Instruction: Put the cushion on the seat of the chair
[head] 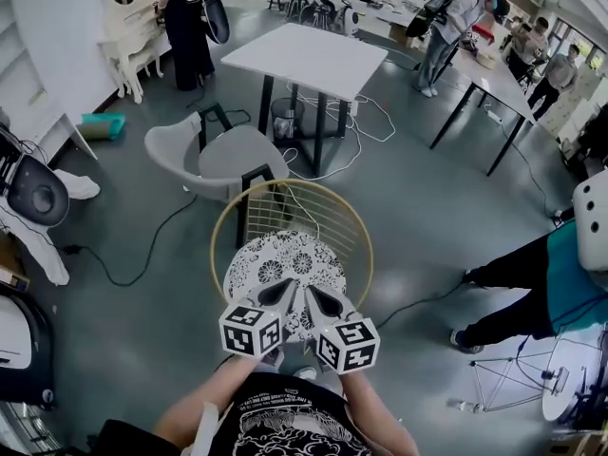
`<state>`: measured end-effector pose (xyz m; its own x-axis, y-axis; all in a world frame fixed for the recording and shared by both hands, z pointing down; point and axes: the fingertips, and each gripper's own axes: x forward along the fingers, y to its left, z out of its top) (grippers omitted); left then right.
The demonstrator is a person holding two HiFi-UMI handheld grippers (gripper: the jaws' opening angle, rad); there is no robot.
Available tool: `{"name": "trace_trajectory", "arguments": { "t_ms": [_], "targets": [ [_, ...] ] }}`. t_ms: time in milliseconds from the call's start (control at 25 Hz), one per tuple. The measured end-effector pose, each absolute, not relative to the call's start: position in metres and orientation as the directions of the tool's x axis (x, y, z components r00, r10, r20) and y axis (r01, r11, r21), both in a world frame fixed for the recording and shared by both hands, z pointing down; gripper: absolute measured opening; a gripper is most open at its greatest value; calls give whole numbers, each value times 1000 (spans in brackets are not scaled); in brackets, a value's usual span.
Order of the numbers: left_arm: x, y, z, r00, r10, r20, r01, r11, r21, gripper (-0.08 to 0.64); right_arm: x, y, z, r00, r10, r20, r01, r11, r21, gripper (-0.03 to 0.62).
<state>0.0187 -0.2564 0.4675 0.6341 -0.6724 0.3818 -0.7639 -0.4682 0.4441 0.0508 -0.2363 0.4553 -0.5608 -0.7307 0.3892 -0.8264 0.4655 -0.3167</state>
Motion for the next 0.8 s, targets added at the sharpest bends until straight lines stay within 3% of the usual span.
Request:
{"name": "trace_trajectory", "arguments": {
  "t_ms": [800],
  "targets": [
    [28, -237, 460, 642, -667, 379, -764, -511, 395, -5, 55, -219, 449, -562, -742, 365, -825, 474, -308, -8]
  ]
}}
